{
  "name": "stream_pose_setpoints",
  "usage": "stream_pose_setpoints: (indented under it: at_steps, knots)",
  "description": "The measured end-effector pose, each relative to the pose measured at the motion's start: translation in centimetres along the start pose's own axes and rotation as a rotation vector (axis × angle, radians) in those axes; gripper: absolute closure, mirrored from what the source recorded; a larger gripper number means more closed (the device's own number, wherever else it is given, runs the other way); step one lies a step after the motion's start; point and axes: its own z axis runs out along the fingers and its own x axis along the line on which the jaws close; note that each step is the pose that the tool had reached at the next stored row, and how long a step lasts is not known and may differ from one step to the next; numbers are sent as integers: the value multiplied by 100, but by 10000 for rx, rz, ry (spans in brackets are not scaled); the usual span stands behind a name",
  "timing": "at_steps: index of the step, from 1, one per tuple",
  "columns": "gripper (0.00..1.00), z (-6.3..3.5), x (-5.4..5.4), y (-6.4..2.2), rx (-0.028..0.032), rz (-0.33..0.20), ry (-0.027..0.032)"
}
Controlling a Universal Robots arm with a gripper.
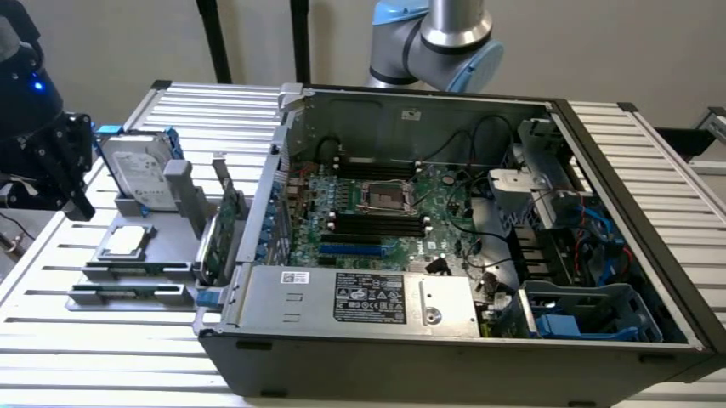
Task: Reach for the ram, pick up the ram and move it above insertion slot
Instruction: 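Pick up the ram and move it above insertion slot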
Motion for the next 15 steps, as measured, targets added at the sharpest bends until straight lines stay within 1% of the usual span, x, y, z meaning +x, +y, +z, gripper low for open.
stream_pose_setpoints:
  at_steps: [8,15]
  knots:
    - [89,0,0,0,0,-9,0]
    - [89,0,0,0,1,-126,4]
